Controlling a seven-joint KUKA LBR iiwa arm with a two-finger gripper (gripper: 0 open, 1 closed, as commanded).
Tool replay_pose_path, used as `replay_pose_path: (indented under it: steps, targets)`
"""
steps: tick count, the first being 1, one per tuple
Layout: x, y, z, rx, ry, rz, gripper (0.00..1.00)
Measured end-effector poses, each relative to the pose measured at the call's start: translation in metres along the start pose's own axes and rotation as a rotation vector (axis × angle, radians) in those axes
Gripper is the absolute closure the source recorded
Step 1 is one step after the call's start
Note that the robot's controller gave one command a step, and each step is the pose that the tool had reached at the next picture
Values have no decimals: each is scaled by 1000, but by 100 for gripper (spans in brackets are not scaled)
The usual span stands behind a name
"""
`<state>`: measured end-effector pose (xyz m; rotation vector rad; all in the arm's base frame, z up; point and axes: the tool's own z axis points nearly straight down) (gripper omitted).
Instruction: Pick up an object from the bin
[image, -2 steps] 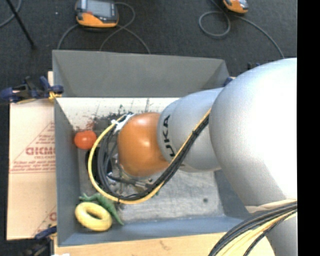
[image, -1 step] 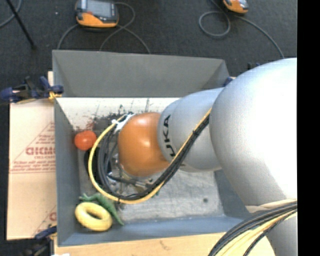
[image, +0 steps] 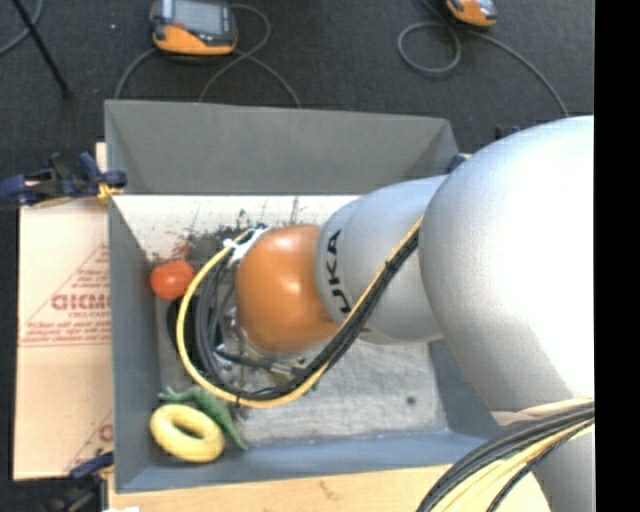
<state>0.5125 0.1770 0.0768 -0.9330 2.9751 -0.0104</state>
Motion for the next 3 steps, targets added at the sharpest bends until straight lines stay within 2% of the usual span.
replay_pose_path:
  steps: [1,2,3]
  targets:
    - [27,-29,-8,-13,9,-285,100]
    - [27,-29,-8,-13,8,-285,100]
    - [13,-13,-129,-17,15,-334,100]
